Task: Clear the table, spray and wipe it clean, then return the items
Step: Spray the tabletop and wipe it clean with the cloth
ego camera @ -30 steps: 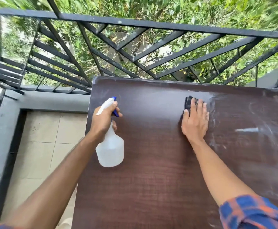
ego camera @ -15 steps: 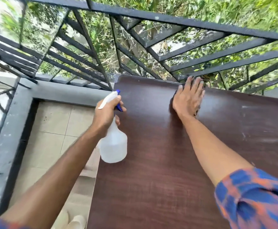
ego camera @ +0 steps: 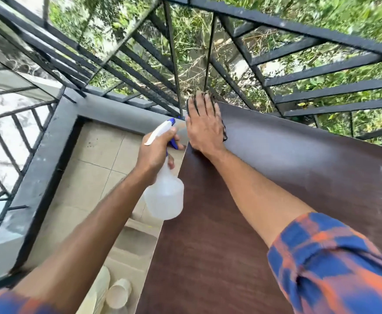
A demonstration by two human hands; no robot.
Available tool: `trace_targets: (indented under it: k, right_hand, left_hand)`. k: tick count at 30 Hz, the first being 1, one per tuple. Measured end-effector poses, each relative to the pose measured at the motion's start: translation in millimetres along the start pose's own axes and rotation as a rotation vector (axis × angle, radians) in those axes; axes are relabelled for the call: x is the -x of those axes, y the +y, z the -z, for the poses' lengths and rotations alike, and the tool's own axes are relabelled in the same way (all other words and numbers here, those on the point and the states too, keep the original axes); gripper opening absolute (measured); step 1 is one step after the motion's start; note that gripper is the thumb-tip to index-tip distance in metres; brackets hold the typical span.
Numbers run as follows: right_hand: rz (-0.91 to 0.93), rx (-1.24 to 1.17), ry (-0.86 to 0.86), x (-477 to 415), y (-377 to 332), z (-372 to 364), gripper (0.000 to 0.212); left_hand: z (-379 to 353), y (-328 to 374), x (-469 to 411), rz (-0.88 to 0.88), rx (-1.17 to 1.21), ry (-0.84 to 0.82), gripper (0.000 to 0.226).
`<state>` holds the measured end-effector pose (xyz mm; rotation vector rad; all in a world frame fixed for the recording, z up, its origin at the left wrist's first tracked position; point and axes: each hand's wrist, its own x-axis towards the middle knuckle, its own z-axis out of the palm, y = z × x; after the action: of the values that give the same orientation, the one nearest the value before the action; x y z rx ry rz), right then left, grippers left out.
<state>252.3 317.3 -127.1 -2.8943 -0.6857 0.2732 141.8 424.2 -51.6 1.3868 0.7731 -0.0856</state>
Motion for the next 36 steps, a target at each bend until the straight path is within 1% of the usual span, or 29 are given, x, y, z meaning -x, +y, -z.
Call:
trace_targets:
  k: [3,6,8,9,10,13,16,19,21,22,25,28,29,30,31,34,35,36]
  right_hand:
    - [0.195,0.028,-0.028,38,4,-4,0.056]
    - [0.373,0.017,-0.097,71,28,-8,0.056]
    - [0.459,0.011,-0.141,66,50,-4,0.056]
    - [0.467,0.018,-0.148,56,59,-2,0.055]
    - [0.443,0.023,-0.144,42,66,1,0.055]
    - [0.289,0.008,-0.116,2,73,13,0.056]
    - [0.187,-0.003,-0.104,-18,68,17,0.057]
    - [0.078,-0.026,-0.069,-4,46,11,0.059]
    - [0.070,-0.032,-0.039,25,24,0,0.059]
    - [0.119,-0.025,-0.032,43,14,-5,0.059]
    - [0.345,-0.005,-0.057,98,0,-21,0.054]
    - [0.519,-0.015,-0.112,113,22,-22,0.053]
    - [0.533,0.000,-0.123,105,33,-19,0.053]
    - [0.506,0.019,-0.117,95,43,-15,0.054]
    - [0.430,0.025,-0.097,81,52,-10,0.055]
    - [0.025,-0.047,-0.055,37,63,7,0.058]
    - [-0.083,-0.068,-0.051,28,59,9,0.060]
    - [-0.143,-0.073,-0.045,24,50,10,0.061]
  left_hand:
    - [-1,-2,6,0.004,0.014,0.002,0.028]
    - [-3,-5,7,0.034,0.011,0.003,0.030]
    - [-6,-6,8,0.051,0.000,-0.011,0.031]
    - [-7,-6,8,0.053,-0.004,-0.018,0.031]
    - [-7,-6,9,0.052,-0.005,-0.025,0.031]
    - [-8,-2,10,0.045,-0.012,-0.035,0.030]
    - [-5,3,9,0.025,-0.019,-0.030,0.030]
    - [0,4,11,-0.011,-0.037,-0.044,0.030]
    - [2,2,13,-0.030,-0.054,-0.049,0.030]
    - [4,1,14,-0.037,-0.064,-0.045,0.029]
    - [8,-3,16,-0.064,-0.097,-0.036,0.025]
    - [13,-7,19,-0.074,-0.154,-0.036,0.033]
    - [16,-7,19,-0.080,-0.180,-0.037,0.035]
    - [18,-7,20,-0.085,-0.208,-0.039,0.035]
    - [20,-7,21,-0.089,-0.234,-0.039,0.035]
    - [24,-5,25,-0.106,-0.278,-0.027,0.033]
    - [24,-4,26,-0.119,-0.283,-0.015,0.032]
    - [25,-3,27,-0.135,-0.287,-0.001,0.031]
